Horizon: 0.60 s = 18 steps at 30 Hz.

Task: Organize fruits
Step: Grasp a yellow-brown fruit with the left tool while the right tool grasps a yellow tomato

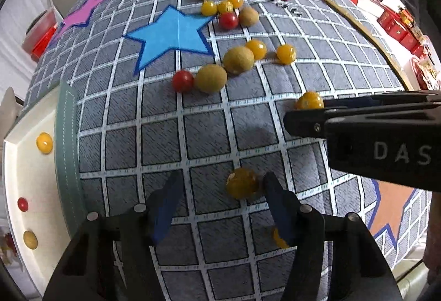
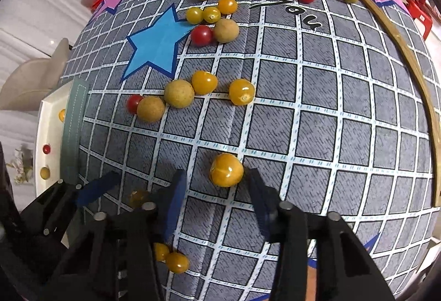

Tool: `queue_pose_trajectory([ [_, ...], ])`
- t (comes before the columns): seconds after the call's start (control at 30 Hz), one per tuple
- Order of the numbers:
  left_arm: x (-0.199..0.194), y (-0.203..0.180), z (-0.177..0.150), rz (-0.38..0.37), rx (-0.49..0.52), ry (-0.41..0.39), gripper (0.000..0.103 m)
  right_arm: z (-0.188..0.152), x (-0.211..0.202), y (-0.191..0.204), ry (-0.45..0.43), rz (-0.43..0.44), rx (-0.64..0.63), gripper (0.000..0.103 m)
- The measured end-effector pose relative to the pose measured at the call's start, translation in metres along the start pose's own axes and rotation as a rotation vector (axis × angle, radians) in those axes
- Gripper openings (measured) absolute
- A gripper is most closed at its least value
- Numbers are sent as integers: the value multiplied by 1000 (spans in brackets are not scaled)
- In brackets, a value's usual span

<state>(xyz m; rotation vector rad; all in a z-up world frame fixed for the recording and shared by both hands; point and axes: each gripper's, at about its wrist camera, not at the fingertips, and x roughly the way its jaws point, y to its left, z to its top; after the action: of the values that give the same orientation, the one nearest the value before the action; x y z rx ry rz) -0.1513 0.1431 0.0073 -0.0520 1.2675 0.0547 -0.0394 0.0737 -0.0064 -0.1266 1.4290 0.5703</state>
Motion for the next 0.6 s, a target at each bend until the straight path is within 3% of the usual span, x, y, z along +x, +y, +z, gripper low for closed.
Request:
queue_pose_trajectory([
  [0.1, 0, -1, 1, -7, -4, -2, 59, 2, 2, 1, 2, -6, -14, 29],
  [0.17, -1, -4, 3, -14, 7, -11, 38, 2, 2, -2, 0, 7, -2, 25],
  [0.23, -3, -8, 4, -30, 26, -12, 23, -1, 0, -10, 1, 27, 28, 25],
  [0.47, -12, 7, 4, -120, -57, 10, 23, -15, -12, -23, -12, 74, 91, 25],
  [0.6, -24, 21, 3, -121, -87, 2, 23, -22, -18, -23, -13, 91, 106, 25],
])
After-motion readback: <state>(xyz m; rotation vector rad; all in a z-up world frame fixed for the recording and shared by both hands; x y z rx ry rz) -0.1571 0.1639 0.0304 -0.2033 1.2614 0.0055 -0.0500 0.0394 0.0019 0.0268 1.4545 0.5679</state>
